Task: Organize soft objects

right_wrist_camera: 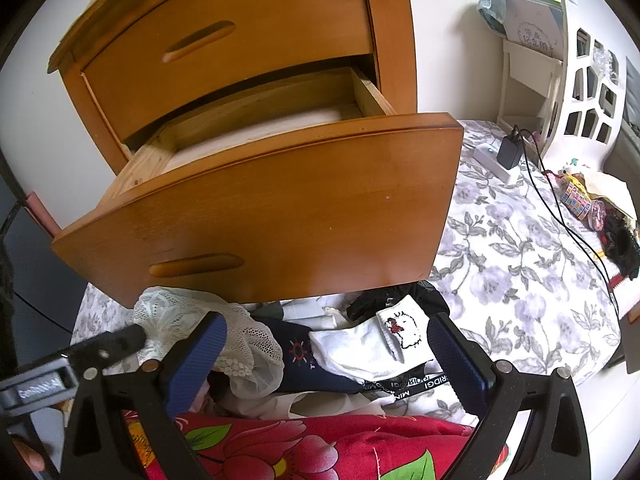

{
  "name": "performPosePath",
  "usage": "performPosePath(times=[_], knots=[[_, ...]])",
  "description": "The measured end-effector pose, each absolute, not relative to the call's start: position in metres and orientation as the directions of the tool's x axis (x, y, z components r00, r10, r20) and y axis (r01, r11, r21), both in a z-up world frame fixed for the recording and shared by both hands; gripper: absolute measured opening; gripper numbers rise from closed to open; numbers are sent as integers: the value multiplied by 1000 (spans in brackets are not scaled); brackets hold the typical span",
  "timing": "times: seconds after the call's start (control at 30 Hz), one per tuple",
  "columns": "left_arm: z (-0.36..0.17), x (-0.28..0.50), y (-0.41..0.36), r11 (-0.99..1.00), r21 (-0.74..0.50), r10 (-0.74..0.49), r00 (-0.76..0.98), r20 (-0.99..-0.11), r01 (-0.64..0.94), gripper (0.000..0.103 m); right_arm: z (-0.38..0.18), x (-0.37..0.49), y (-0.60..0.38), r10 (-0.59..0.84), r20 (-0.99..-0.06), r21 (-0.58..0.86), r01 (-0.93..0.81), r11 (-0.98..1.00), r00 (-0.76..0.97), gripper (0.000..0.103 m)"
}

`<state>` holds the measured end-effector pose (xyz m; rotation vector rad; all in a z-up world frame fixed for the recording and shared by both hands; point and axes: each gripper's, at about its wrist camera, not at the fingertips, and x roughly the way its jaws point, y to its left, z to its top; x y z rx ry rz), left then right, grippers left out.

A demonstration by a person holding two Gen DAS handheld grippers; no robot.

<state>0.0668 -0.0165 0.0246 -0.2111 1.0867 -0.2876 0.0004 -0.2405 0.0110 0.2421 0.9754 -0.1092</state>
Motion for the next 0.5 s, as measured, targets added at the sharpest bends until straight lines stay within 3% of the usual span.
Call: performPosePath(times=[0.1, 0.5], knots=[[37, 60, -8, 956, -273, -288, 497, -819, 105, 101, 11, 0, -239, 17, -829, 152, 197, 968, 558, 102], [70, 40, -4, 979, -174, -199, 637, -745, 102, 102, 33, -8, -225, -12, -790, 100, 147, 984, 613, 103]])
